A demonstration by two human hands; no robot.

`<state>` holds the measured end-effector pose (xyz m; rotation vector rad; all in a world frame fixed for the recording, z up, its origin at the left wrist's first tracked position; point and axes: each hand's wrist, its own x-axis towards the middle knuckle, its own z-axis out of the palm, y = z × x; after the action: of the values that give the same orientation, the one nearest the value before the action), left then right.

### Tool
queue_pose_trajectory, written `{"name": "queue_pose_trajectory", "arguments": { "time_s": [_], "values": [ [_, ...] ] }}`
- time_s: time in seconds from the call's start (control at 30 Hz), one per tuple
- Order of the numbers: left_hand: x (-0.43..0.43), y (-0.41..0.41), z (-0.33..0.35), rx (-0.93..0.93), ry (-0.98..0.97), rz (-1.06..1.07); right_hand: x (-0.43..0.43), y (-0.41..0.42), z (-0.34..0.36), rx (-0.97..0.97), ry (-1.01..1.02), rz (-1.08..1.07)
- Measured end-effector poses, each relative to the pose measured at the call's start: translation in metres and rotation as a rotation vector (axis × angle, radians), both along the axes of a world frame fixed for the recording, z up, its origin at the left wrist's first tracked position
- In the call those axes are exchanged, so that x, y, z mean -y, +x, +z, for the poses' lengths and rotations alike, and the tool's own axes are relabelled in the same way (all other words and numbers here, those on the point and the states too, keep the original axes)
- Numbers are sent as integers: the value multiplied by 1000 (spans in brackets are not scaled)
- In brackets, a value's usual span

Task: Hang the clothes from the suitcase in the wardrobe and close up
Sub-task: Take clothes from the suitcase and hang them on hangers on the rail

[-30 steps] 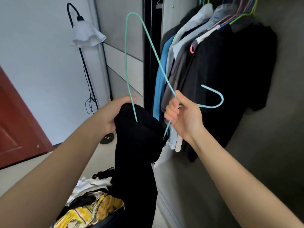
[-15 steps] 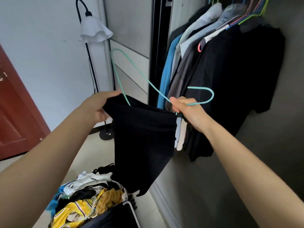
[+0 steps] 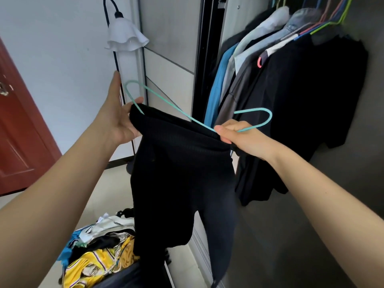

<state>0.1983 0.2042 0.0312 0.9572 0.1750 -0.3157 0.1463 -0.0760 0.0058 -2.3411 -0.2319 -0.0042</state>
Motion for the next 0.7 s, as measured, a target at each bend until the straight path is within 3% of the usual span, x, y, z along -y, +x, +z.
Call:
{"name": "queue_pose_trajectory", "arguments": {
  "time_s": [0.17,0.3,0.37,0.47,0.53,0.6,0.7],
  "values": [
    [-7,-4,-13,11,59,-18,14,4,-9,-35,-46,-12],
    [-20,0,-23,131,133,-54,25,6,-13,-44,-117,13],
    [-25,1,-28,211,315,-31,31,7,-11,-35,-175,31],
    [-20,0,-40,476,943,5,26,9,-12,-52,-380,54],
    [-7,-4,-48,616,1193,9,14,15,-16,-101,-567,29],
    [7,-6,-53,667,1220,14,0,20,-7,-75,-621,28],
    [23,-6,-48,661,1151,48,-14,28,13,7,-371,8]
  ]
}}
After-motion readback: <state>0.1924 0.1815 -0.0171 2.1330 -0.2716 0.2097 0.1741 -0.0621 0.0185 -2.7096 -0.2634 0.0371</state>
